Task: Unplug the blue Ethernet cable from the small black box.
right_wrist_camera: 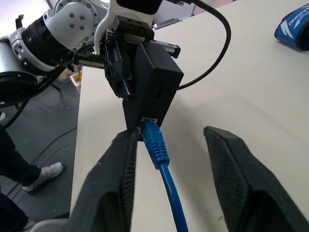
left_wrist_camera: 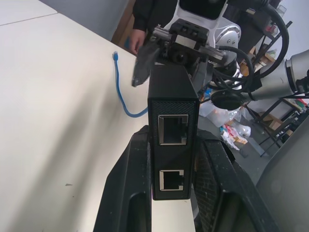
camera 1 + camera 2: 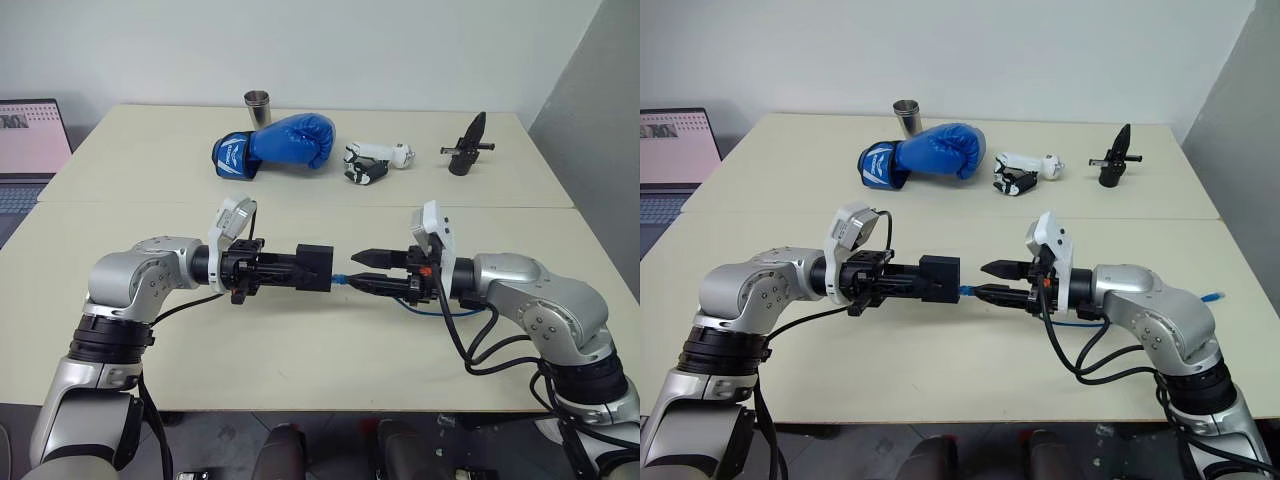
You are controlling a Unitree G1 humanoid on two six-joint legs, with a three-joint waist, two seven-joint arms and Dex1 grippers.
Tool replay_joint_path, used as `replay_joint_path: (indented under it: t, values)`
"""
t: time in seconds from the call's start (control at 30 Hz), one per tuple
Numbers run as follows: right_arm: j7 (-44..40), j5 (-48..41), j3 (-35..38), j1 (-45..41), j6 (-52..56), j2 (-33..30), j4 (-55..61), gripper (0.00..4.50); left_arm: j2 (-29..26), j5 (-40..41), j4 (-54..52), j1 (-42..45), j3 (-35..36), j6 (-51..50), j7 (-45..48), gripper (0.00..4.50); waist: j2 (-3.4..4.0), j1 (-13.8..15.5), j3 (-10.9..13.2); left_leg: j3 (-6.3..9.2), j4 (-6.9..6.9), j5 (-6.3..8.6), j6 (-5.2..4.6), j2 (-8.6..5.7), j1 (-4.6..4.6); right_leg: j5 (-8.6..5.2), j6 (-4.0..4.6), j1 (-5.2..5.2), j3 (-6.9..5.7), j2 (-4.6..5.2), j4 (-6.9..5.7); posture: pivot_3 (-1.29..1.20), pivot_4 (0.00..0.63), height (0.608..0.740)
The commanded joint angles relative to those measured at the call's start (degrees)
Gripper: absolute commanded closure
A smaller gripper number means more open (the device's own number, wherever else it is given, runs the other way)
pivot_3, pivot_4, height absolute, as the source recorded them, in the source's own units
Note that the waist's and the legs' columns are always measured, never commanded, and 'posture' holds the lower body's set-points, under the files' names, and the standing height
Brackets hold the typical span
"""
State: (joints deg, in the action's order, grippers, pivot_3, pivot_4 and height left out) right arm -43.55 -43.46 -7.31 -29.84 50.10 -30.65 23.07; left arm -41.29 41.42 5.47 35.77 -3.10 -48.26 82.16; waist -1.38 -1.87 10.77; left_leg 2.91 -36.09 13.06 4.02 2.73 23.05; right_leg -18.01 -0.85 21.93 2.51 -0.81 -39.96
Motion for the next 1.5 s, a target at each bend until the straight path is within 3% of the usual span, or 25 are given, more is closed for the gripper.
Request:
replay_joint_path:
  t: [0.03,0.4,1.13,1.5]
  values:
    - [0.41,-3.47,2.39,-0.32,2.29,0.99,0.68,1.31,-0.39,0.11,-0.44,1.25,1.0,0.94,1.15,3.72,0.0,0.0,0.0,0.0,0.0,0.0,0.0,0.0,0.0,0.0,0.0,0.0,0.0,0.0,0.0,0.0,0.15,0.74]
    - [1.61,-3.85,1.64,-0.91,4.77,4.52,-1.66,1.31,-0.52,-0.62,-0.38,1.73,0.75,0.87,1.86,3.72,0.0,-0.03,0.0,0.0,0.0,0.0,0.0,0.01,0.09,-0.01,-0.02,0.11,0.01,-0.02,-0.01,0.0,0.15,0.74]
    - [1.14,-2.93,0.22,-2.43,6.12,5.29,-3.37,1.31,0.61,-0.79,-0.78,1.99,0.84,0.62,1.06,3.72,0.0,-0.02,0.0,0.01,-0.01,0.0,0.0,0.01,0.32,0.03,0.05,0.32,-0.02,-0.02,-0.01,0.0,0.15,0.74]
    - [0.15,-4.8,0.86,-2.8,7.52,5.26,-3.54,3.52,0.41,-1.08,-1.35,1.71,0.25,0.68,1.77,3.72,0.0,-0.03,0.0,0.01,-0.01,0.0,0.0,0.01,0.33,0.03,0.05,0.32,-0.02,-0.02,-0.01,0.0,0.15,0.74]
